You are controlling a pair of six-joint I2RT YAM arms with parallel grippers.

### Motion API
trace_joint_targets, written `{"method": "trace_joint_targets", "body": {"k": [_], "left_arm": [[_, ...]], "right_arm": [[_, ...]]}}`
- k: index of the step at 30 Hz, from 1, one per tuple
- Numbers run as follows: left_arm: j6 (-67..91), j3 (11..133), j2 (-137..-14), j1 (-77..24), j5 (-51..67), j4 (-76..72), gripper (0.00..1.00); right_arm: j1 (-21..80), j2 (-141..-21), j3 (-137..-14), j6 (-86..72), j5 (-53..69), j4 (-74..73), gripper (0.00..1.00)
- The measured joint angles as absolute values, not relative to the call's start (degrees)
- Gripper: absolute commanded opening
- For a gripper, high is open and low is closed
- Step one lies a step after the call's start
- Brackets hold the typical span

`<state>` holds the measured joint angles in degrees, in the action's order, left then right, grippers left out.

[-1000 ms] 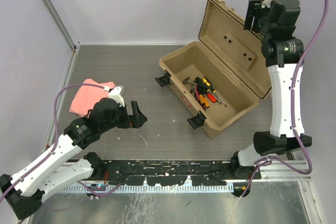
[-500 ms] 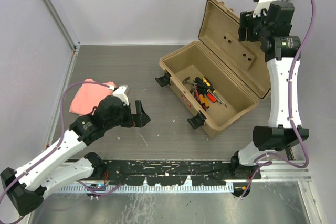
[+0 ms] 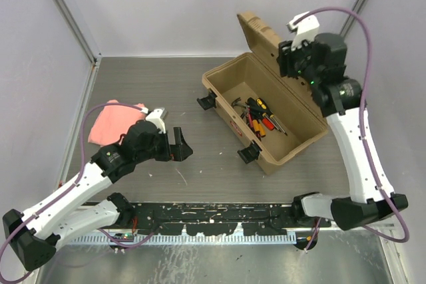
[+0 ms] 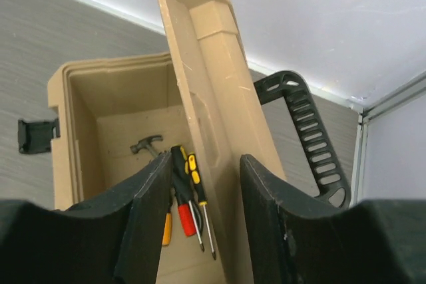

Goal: Pack the tool kit
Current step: Close the toolbox at the center of the board.

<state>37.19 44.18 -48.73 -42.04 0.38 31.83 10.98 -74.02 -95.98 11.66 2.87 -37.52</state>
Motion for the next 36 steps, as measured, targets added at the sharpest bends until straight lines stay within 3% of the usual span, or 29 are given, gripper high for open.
{"method": "trace_joint_targets", "body": {"k": [5,12,27,36], "left_arm": [[38.11,44.03,-48.14,-42.04,0.56,31.35,0.98],[38.44,43.77,-46.76,-42.04,0.78,30.63,0.98],[39.59,43.66,-46.15,-42.04,0.95,30.68,0.98],[39.62,43.2,-45.63,-42.04,0.95,30.79,0.98]], "right_arm": [[23.68,-68.97,-85.93,12.62,-9.06,-32.32,0.48],[32.99,-66.39,-77.45,13.58,-19.05,-26.61,0.47],[41.82,-68.2,-70.72,11.22,-29.95,-28.49,0.49],[44.25,-69.14,-70.63,9.02,-31.68,-29.17,0.61]]}}
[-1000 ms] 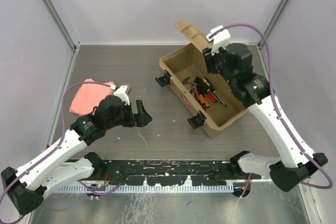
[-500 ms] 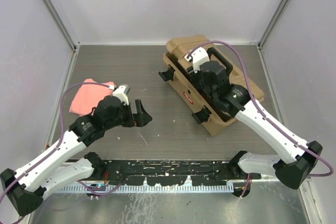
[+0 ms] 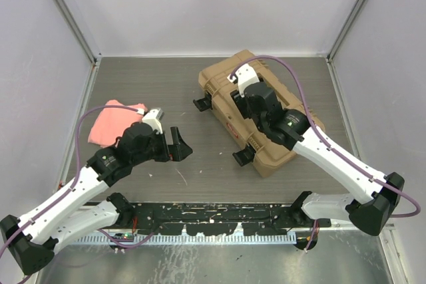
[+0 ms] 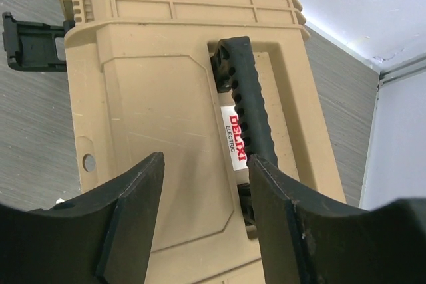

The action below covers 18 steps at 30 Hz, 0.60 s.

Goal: Pack the tool kit
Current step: Close the toolbox at the center of the board.

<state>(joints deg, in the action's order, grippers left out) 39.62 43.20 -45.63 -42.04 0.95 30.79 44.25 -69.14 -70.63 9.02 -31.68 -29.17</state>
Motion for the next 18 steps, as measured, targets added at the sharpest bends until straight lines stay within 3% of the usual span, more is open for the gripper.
{"method": "trace_joint_targets", "body": {"k": [7,13,18], "left_arm": [[39.62,43.13,-45.17,-42.04,0.93,31.11,0.98],[39.48,43.13,-44.31,-42.04,0.89,31.68,0.98],[39.31,43.13,-44.14,-42.04,0.89,32.1,0.98]], "right_arm": [[38.87,-69.43,-74.0,5.43,-27.38,-30.33,0.7],[25.3,-73.63,-79.15,3.22,-14.02,-33.39,0.73],[23.11,-78.02,-80.07,3.73,-6.74,-34.89,0.73]]}}
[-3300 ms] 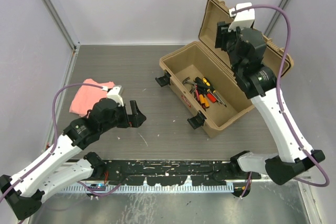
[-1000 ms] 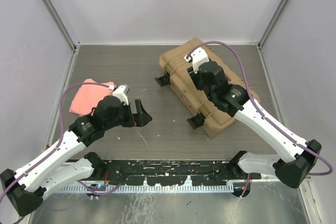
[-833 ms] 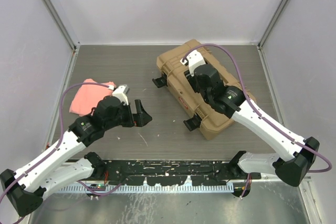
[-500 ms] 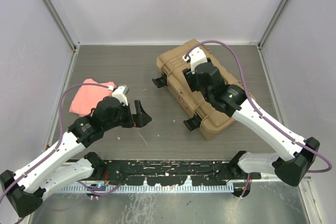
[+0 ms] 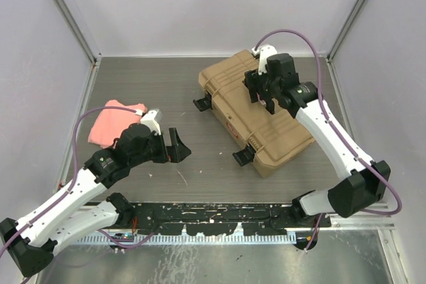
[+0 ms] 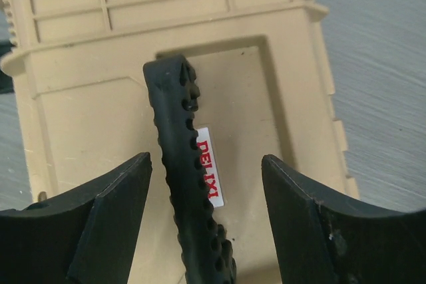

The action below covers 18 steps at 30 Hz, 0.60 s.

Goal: Pack the tool kit
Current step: Close the toolbox at the center of the board.

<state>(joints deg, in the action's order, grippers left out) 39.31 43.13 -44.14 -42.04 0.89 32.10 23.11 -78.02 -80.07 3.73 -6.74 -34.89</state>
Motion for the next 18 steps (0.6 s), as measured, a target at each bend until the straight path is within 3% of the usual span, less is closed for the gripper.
{"method": "trace_joint_targets", "body": {"k": [7,15,18], "left_arm": [[39.09,43.13,-44.14,-42.04,0.86,32.91,0.98],[38.96,43.13,-44.14,-42.04,0.6,33.08,0.98],[39.0,43.13,-44.07,-42.04,-0.21,33.19,0.98]], "right_arm": [[22.76,-81.58,-80.12,5.54,-3.27,-36.05,0.7],[23.51,-81.67,-80.01,6.98,-1.17,-36.05,0.39],[25.28,-80.99,-78.7,7.97,-1.61,-34.68,0.32]]}}
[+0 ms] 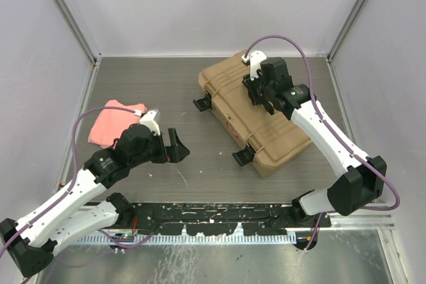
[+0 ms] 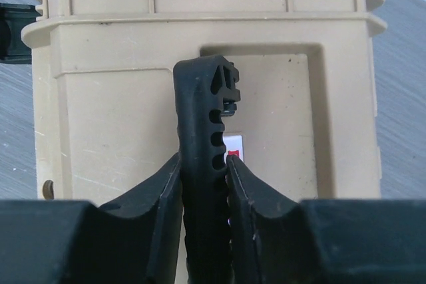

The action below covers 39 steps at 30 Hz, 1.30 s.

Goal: Pack the tool kit
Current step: Close the toolbox at the center of the board.

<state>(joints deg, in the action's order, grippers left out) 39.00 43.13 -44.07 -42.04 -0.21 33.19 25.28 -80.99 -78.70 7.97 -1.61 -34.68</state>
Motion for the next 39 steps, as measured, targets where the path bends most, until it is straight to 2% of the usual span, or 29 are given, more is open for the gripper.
{"method": "trace_joint_targets", "body": {"k": [5,14,19,25,32,36,39], "left_arm": [[39.64,43.13,-43.27,-42.04,-2.39,33.52,0.98],[42.5,42.17,-42.76,-40.8,-4.56,34.63,0.98],[44.71,40.84,-42.83,-35.57,-1.5,34.35,0.98],[48.62,36.38,-38.06,-24.62,6.02,32.25,0.98],[55.22,27.22,-35.46,-12.67,18.92,19.16,0.98],[61.69,18.0,-37.98,-7.55,24.25,4.34,0.98],[64.23,15.62,-41.8,-6.7,25.76,-1.98,0.98]], "right_arm": [[27.59,-78.3,-74.87,10.24,-4.1,-30.96,0.27],[33.78,-76.09,-72.62,10.46,-5.65,-30.41,0.24],[36.32,-76.09,-72.47,10.44,-4.4,-30.04,0.24],[38.46,-75.99,-72.03,9.63,-3.44,-29.15,0.23],[40.45,-75.2,-70.7,7.01,-1.93,-27.46,0.23],[40.93,-75.2,-70.7,6.15,0.34,-27.31,0.24],[41.23,-75.2,-70.7,5.96,1.87,-27.24,0.24]]}}
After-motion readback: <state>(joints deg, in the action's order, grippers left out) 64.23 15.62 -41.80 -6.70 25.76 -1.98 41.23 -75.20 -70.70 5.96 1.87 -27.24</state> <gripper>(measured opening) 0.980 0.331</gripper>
